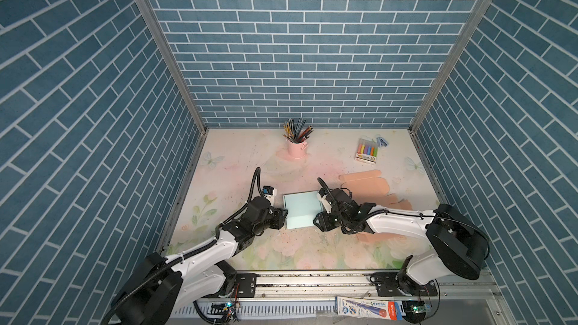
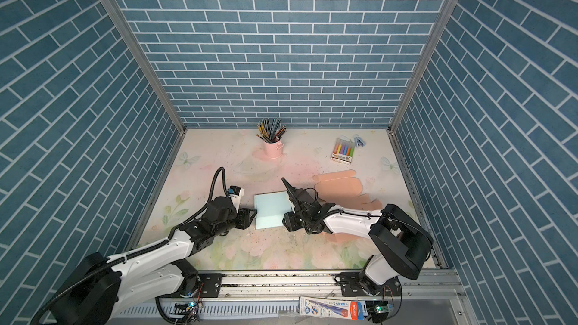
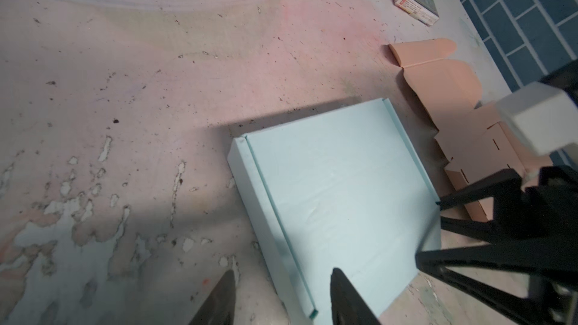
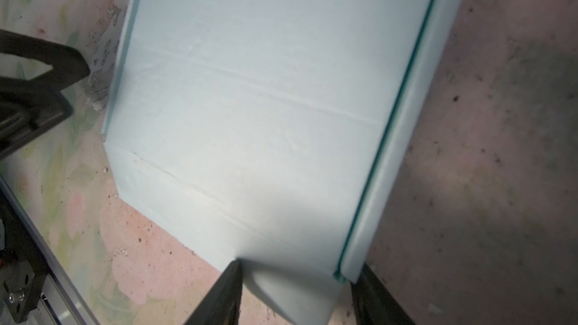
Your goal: Fold the paper box
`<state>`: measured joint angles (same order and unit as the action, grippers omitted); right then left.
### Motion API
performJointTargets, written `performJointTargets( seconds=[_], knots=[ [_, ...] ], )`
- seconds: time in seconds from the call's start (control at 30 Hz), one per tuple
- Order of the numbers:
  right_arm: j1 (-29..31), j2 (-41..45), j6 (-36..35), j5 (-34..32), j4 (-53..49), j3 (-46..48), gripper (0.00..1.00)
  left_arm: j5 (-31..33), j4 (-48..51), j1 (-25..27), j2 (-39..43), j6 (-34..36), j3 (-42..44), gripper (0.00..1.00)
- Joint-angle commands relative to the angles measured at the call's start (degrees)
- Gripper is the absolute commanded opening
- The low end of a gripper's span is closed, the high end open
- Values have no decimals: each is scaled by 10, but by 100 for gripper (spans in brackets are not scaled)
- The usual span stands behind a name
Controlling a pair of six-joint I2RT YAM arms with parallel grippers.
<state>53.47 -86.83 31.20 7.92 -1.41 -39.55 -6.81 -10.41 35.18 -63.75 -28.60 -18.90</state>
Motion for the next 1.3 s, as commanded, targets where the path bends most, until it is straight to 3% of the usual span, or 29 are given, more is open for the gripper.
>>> performJointTargets(
  seconds=[0.0, 0.27, 1.03, 1.27],
  knots=[
    [1, -10, -5, -17, -7, -14, 56, -19, -51, -11, -47, 24, -28, 50],
    [0, -20, -8, -22, -4, -18, 56, -25, -84, -22, -140, 39, -47, 48],
    [-21, -57, -21, -77, 18, -31, 56, -32, -98, -24, -158, 42, -26, 44],
    [-38, -47, -29, -85, 16, -26, 55, -34, -78, -24, -124, 38, -20, 43]
  ],
)
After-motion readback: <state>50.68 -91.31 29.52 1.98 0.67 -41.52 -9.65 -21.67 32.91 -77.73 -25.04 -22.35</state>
